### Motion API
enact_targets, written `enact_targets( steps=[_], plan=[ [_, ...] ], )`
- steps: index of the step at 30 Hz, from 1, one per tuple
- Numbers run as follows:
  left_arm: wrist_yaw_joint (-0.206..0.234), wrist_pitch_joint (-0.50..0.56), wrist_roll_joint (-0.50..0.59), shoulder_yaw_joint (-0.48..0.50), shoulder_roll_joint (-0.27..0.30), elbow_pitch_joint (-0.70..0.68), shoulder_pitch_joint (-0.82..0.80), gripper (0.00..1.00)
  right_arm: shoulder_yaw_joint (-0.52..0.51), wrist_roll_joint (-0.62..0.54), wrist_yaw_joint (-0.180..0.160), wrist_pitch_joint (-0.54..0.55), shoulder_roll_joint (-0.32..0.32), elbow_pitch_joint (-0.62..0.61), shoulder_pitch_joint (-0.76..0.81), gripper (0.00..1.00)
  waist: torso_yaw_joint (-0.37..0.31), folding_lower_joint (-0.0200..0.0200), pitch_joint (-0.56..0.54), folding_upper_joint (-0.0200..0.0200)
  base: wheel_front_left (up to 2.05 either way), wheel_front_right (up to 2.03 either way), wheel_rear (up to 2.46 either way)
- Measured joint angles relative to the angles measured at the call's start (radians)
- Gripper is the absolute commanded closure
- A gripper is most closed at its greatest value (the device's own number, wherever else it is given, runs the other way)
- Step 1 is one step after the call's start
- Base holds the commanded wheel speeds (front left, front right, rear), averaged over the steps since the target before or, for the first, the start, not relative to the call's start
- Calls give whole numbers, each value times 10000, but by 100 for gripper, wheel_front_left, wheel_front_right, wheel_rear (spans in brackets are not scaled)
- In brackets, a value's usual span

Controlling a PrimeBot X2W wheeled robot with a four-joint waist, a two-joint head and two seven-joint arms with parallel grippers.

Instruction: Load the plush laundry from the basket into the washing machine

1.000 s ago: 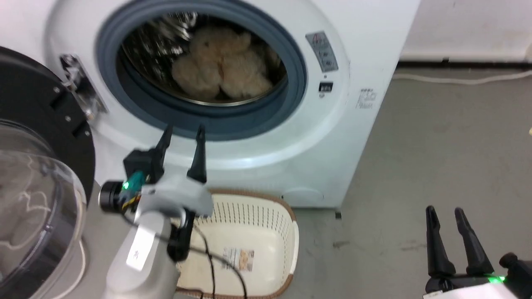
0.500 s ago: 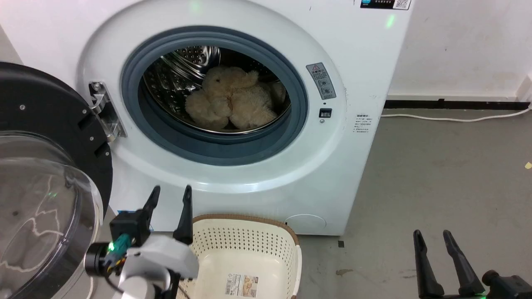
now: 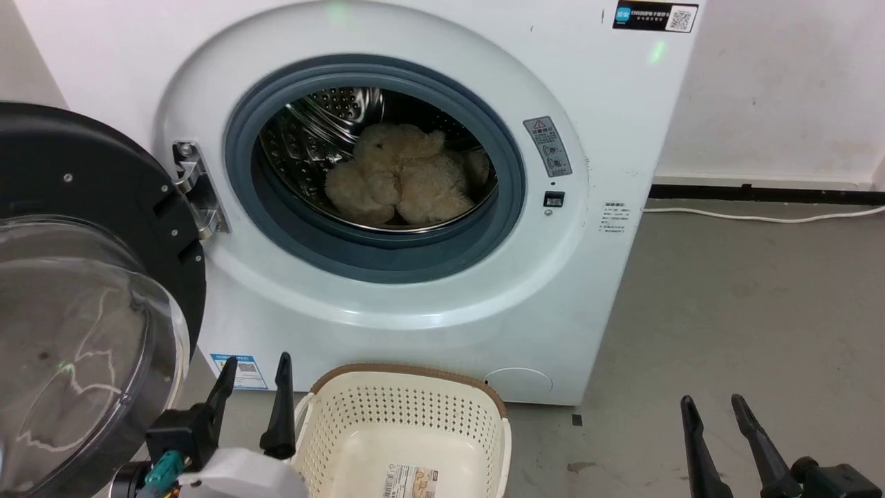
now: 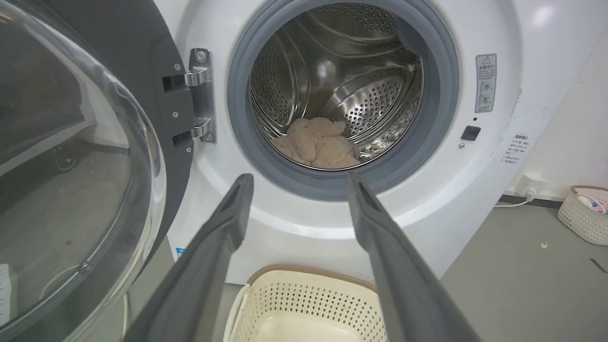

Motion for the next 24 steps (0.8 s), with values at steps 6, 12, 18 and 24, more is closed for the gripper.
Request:
enact_targets(
  steps=[6,12,18,24],
  plan=[
    [-4,-13,-63,-13,96,-309,420,0,-134,-69,0,174,0,90,23,0,116,0,-40,0,0,0,0],
    [-12,17,-61,-90,211,-391,680,0,-161,-75,0,249,0,182,37,0,161,0,-42,0,0,0,0],
    [-12,67,-46,-142,336,-439,698,0,-155,-75,0,347,0,247,63,0,212,0,-33,0,0,0,0],
    [-4,84,-33,-180,387,-581,696,0,-127,-75,0,389,0,251,76,0,237,0,-16,0,0,0,0]
  ],
)
